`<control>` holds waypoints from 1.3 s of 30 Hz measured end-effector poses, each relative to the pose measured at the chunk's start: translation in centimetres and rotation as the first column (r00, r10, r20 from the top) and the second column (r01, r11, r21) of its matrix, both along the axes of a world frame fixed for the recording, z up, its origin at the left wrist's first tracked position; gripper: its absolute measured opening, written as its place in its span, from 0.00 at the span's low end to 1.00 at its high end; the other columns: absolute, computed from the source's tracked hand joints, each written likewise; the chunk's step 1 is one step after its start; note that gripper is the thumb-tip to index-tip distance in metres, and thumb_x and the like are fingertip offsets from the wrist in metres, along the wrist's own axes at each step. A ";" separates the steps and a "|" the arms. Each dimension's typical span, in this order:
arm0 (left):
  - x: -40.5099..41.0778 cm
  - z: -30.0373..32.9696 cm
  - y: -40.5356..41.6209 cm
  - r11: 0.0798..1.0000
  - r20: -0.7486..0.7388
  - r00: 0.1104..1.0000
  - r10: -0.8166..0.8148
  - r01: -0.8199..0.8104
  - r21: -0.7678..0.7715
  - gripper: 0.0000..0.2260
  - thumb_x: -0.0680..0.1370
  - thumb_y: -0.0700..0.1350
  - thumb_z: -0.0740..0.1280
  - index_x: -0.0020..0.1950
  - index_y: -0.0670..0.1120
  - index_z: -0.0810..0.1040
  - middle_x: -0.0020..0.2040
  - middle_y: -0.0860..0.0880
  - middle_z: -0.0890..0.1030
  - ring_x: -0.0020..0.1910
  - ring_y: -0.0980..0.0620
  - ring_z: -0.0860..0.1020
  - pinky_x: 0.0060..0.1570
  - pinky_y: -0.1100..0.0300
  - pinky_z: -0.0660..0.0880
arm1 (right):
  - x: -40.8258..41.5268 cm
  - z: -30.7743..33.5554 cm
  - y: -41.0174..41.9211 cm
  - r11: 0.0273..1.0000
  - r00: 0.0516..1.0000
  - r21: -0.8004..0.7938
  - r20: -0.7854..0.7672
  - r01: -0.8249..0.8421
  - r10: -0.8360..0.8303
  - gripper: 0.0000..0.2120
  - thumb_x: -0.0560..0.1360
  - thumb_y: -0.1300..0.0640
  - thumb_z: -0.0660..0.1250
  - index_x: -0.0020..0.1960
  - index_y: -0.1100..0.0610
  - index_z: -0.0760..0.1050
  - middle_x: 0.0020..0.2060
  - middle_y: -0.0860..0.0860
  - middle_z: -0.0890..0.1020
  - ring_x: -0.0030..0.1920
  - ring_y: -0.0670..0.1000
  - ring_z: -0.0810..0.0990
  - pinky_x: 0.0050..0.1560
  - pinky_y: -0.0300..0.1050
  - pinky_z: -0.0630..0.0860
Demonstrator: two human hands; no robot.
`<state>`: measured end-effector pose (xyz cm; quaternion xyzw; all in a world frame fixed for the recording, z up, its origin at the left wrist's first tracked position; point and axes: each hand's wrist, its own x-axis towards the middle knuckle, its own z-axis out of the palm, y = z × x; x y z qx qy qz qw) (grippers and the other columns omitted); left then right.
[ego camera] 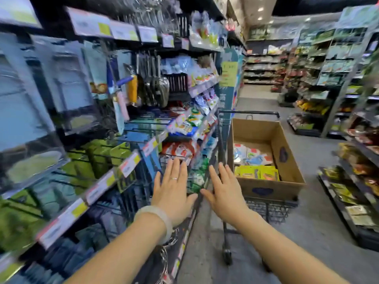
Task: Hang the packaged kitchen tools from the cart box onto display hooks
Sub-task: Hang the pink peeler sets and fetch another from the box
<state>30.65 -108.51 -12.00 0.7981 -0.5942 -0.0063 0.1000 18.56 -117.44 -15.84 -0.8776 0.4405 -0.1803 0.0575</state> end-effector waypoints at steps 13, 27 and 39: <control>-9.3 -6.3 -23.6 0.953 -0.046 0.967 -0.250 0.254 0.164 0.36 0.79 0.57 0.57 0.77 0.47 0.38 0.77 0.47 0.35 0.75 0.49 0.34 0.74 0.47 0.39 | -13.6 -5.8 -19.3 0.957 0.961 0.097 -0.077 0.274 -0.267 0.34 0.77 0.40 0.56 0.77 0.53 0.48 0.77 0.56 0.48 0.77 0.57 0.45 0.76 0.51 0.47; -9.0 -12.5 -49.3 0.888 -0.106 0.924 -0.366 0.381 0.256 0.35 0.80 0.59 0.53 0.76 0.47 0.37 0.77 0.47 0.35 0.75 0.48 0.34 0.73 0.47 0.40 | -15.6 -10.4 -43.1 0.804 0.861 0.309 -0.179 0.509 -0.476 0.33 0.78 0.41 0.55 0.76 0.54 0.50 0.77 0.57 0.50 0.76 0.56 0.49 0.74 0.47 0.50; -10.0 -22.3 -59.2 0.835 -0.306 0.941 -0.148 0.284 0.472 0.35 0.79 0.58 0.57 0.77 0.49 0.40 0.77 0.47 0.35 0.76 0.48 0.36 0.74 0.48 0.46 | -16.4 -23.5 -55.9 0.453 0.830 0.741 -0.250 0.496 -0.499 0.43 0.72 0.46 0.69 0.76 0.56 0.48 0.72 0.59 0.61 0.72 0.58 0.62 0.71 0.52 0.63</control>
